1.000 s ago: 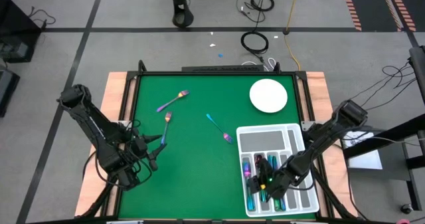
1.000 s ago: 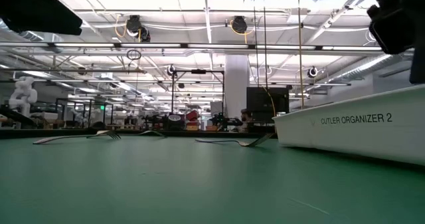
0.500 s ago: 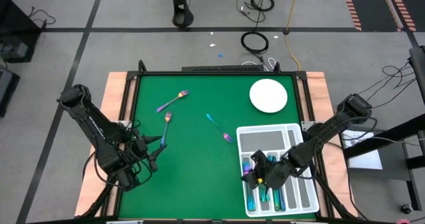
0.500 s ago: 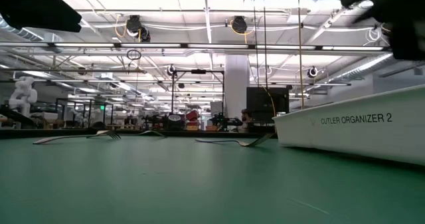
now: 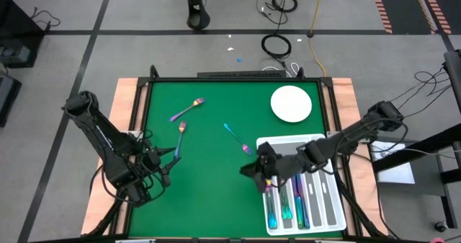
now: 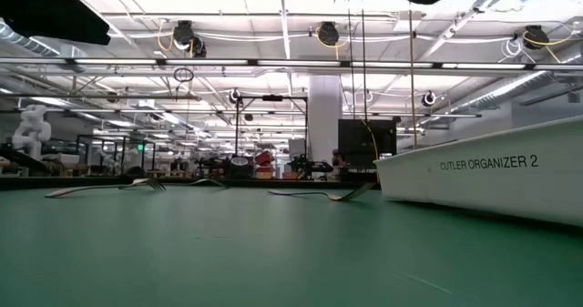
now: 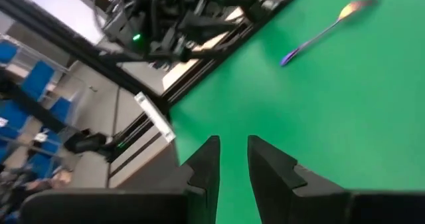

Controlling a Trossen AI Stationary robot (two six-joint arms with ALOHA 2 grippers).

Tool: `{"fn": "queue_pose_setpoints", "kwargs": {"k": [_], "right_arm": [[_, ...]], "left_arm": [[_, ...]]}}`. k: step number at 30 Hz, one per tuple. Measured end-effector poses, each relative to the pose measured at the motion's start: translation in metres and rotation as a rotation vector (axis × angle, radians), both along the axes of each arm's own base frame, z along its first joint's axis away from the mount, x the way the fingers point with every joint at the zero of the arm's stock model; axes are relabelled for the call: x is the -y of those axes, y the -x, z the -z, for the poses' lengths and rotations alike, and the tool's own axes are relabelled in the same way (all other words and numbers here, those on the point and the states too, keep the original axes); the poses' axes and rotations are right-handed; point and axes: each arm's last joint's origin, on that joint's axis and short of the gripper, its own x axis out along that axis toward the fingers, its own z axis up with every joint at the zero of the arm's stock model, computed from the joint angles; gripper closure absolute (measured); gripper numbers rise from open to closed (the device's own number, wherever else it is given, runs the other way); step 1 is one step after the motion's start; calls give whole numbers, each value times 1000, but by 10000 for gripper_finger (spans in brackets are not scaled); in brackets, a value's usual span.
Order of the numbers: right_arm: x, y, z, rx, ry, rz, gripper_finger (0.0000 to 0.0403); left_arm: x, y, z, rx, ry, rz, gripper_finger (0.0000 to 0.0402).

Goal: Sort silverware
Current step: Put the bottom right fork into the utensil organizer

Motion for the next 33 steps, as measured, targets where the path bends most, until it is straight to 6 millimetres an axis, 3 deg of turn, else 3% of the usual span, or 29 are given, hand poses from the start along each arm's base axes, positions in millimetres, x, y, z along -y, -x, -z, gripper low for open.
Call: {"fn": "queue_pose_setpoints", "kwargs": {"k": [8, 13, 23, 29, 33], "right_arm": [[36, -13, 3, -39, 93, 11, 335], [70, -22, 4, -57, 199, 23, 335], [167, -31, 8, -108, 428, 58, 335], [232, -46, 32, -52, 442, 15, 335], [272, -67, 52, -47, 373, -47, 335]], "left_arm": [[-8, 5, -9, 10, 1, 2, 203], [-12, 5, -10, 7, -25, -10, 203], [-29, -8, -8, -44, -16, -132, 203], [-46, -11, 14, -146, 40, -220, 203], [-57, -10, 32, -206, 76, -274, 203]]}}
